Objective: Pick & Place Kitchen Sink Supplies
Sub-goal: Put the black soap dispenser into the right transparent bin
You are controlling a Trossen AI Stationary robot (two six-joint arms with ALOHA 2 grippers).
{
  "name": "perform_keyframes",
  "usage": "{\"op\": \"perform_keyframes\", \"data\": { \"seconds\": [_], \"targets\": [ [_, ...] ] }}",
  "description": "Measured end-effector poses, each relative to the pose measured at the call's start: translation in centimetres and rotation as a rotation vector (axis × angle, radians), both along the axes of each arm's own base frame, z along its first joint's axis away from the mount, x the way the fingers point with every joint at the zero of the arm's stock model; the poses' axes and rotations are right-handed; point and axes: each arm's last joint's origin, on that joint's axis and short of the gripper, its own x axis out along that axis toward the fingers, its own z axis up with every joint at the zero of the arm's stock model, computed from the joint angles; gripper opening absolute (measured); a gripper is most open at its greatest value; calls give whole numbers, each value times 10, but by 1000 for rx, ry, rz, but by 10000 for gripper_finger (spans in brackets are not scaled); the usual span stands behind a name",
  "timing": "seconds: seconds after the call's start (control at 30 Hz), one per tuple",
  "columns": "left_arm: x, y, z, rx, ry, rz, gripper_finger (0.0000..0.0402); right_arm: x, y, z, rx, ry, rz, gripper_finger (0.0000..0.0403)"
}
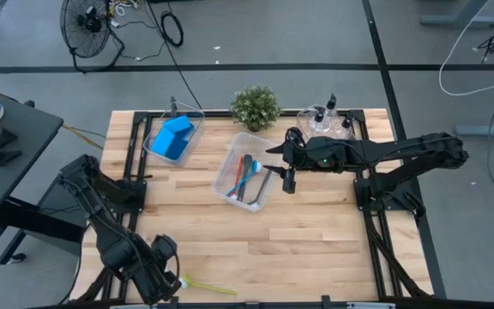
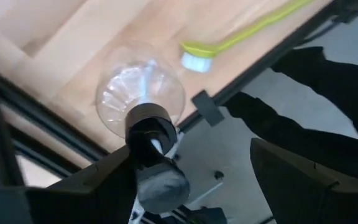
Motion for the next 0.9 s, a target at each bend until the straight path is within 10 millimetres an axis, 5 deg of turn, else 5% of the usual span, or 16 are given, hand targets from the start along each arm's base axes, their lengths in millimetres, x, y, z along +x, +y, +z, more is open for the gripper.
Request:
{"op": "perform_keyframes", "data": {
  "seconds": [0.9],
  "targets": [
    [2,-3,1,-25,-42,-66,296,0,-17,0,14,2,-7,216]
  ]
}}
